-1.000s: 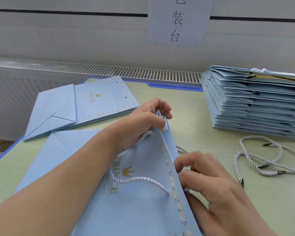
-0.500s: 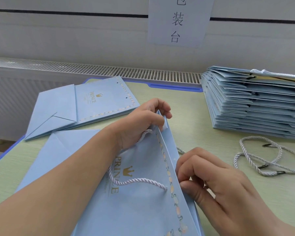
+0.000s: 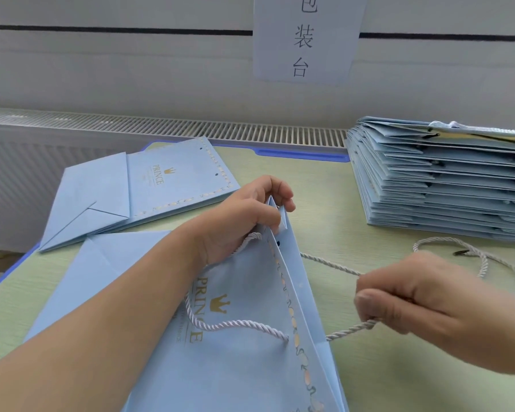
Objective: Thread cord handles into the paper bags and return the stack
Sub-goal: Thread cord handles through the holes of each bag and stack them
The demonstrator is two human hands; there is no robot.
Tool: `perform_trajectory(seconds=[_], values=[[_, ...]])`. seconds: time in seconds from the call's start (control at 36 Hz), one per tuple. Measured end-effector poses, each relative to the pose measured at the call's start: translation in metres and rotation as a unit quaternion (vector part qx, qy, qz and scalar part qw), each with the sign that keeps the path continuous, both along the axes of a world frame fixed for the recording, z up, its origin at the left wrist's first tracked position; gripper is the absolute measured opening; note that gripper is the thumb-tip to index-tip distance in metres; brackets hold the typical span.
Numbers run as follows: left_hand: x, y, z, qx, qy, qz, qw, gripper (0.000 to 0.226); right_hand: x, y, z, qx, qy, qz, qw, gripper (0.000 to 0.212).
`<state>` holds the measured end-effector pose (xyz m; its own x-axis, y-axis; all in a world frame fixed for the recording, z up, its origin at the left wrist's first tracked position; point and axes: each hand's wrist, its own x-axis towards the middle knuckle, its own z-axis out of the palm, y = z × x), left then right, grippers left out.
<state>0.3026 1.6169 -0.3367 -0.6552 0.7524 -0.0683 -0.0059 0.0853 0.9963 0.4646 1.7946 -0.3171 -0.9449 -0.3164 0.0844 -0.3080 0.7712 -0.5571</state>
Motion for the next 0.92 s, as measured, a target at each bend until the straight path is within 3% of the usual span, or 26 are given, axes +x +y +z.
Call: perform_trajectory(seconds=[0.14,0.25,0.33,0.47,0.53,0.58,0.67,0.72,0.78,0.83,0.92], values=[[0.000,0.001,-0.003,-0.023,0.017,-0.013,1.000,0.047,-0.004,0.015,0.009,-0.012,-0.060,-0.042,0.997,0.062],[0.001,0.002,-0.005,-0.046,0.050,-0.022,0.997,0.040,-0.003,0.017,0.012,0.018,0.013,-0.064,0.998,0.053],[0.001,0.003,-0.008,-0.093,0.104,-0.009,0.990,0.049,-0.002,0.012,0.009,0.058,0.076,-0.067,0.993,0.054],[0.001,0.007,-0.009,-0.107,0.127,0.023,0.986,0.026,-0.004,0.006,0.008,0.007,0.114,-0.096,0.989,0.038],[0.002,0.008,-0.009,-0.093,0.128,0.028,0.987,0.028,-0.005,0.001,0.008,-0.016,0.124,-0.117,0.985,0.036],[0.003,0.010,-0.011,-0.091,0.130,0.033,0.987,0.030,-0.008,-0.004,0.004,0.003,0.126,-0.129,0.984,0.043],[0.004,0.013,-0.006,-0.077,0.133,0.045,0.987,0.024,-0.008,-0.014,0.003,0.035,0.125,-0.149,0.980,0.069],[0.004,0.014,0.002,-0.072,0.141,0.059,0.986,0.024,-0.005,-0.021,0.006,0.037,0.090,-0.176,0.980,0.088],[0.005,0.014,0.013,-0.062,0.147,0.067,0.985,0.025,0.000,-0.028,0.010,0.019,0.025,-0.191,0.981,0.093],[0.006,0.015,0.025,-0.052,0.155,0.074,0.984,0.024,0.004,-0.037,0.015,-0.073,-0.065,-0.187,0.977,0.086],[0.008,0.018,0.044,-0.025,0.172,0.088,0.981,0.022,0.007,-0.051,0.024,-0.283,-0.211,-0.167,0.921,0.057]])
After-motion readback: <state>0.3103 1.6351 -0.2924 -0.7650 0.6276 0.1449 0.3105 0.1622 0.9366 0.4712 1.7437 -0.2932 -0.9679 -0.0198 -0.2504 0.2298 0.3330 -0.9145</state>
